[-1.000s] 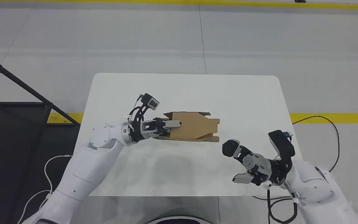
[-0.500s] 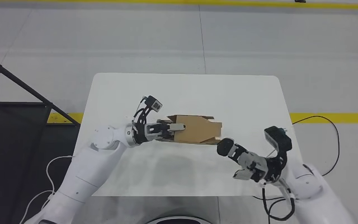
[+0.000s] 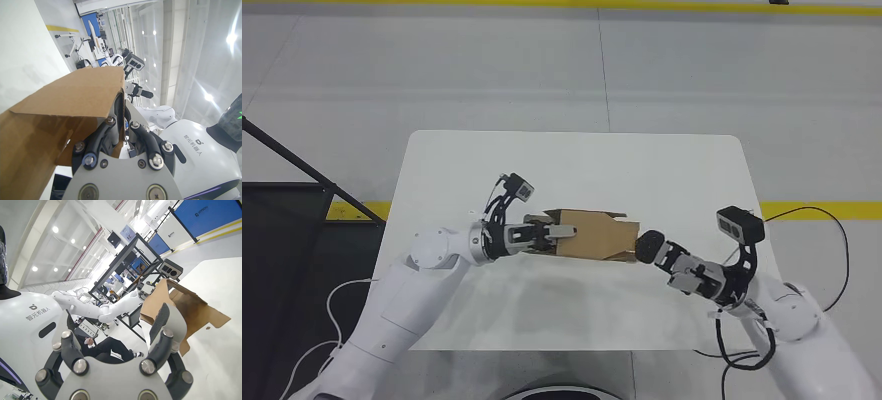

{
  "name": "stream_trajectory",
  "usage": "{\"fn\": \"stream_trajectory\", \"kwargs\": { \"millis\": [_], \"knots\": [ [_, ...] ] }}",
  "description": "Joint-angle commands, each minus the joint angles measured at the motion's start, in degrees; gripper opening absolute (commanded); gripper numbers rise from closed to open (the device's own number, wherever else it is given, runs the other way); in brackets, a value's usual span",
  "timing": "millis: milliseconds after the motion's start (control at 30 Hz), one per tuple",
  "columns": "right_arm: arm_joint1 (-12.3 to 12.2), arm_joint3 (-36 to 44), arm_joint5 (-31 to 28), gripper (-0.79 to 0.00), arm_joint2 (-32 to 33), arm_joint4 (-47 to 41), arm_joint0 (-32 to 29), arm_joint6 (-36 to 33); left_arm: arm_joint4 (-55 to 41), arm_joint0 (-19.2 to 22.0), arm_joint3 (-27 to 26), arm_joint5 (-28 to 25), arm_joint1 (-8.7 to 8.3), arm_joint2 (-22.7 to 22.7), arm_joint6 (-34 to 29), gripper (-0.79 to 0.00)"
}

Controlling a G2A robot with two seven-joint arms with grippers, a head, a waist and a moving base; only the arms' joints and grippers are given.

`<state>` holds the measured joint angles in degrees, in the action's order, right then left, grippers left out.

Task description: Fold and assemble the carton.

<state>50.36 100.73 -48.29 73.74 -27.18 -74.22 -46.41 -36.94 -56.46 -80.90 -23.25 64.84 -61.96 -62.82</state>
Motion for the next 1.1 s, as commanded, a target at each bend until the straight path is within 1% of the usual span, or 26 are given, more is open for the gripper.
{"fn": "stream_trajectory", "kwargs": {
  "millis": [0,133,233,400,500,633,767,900,1067],
  "knots": [
    [-0.01,-0.41,-0.52,0.0,0.54,-0.57,-0.41,0.06,-0.02,-0.03,0.06,-0.09,0.02,-0.14,-0.15,-0.785],
    [-0.06,-1.09,-0.27,0.0,1.68,-2.04,-1.05,0.0,-0.12,-0.08,0.03,-0.04,0.08,-0.38,-0.29,-0.785],
    [-0.12,-1.41,1.72,0.0,1.82,-2.65,-0.91,-1.48,0.0,-0.2,-0.18,-0.04,0.12,-0.5,-0.36,-0.785],
    [0.13,-1.73,5.49,0.0,0.66,-2.33,1.2,-3.11,0.76,-0.32,-0.58,0.26,0.2,-0.38,-0.41,-0.785],
    [0.39,-1.81,6.41,0.0,-0.38,-2.23,2.49,-3.93,1.41,-0.28,-0.63,0.68,0.25,-0.29,-0.28,-0.785],
    [0.63,-1.57,5.98,0.0,-1.48,-3.22,3.34,-6.25,2.01,-0.02,-0.38,1.33,0.35,-0.12,-0.01,-0.785],
    [0.68,-0.89,4.87,0.0,-1.25,-3.84,2.91,-7.58,2.5,0.38,0.07,2.01,0.5,0.26,0.16,-0.785],
    [0.64,0.83,4.51,0.0,-0.35,-3.18,1.97,-7.62,4.04,0.76,0.34,2.15,0.66,0.64,1.06,-0.785],
    [0.62,3.47,5.7,0.0,0.89,0.11,0.73,-6.05,4.9,0.82,0.35,2.29,0.79,0.96,1.39,-0.785]
  ]
}}
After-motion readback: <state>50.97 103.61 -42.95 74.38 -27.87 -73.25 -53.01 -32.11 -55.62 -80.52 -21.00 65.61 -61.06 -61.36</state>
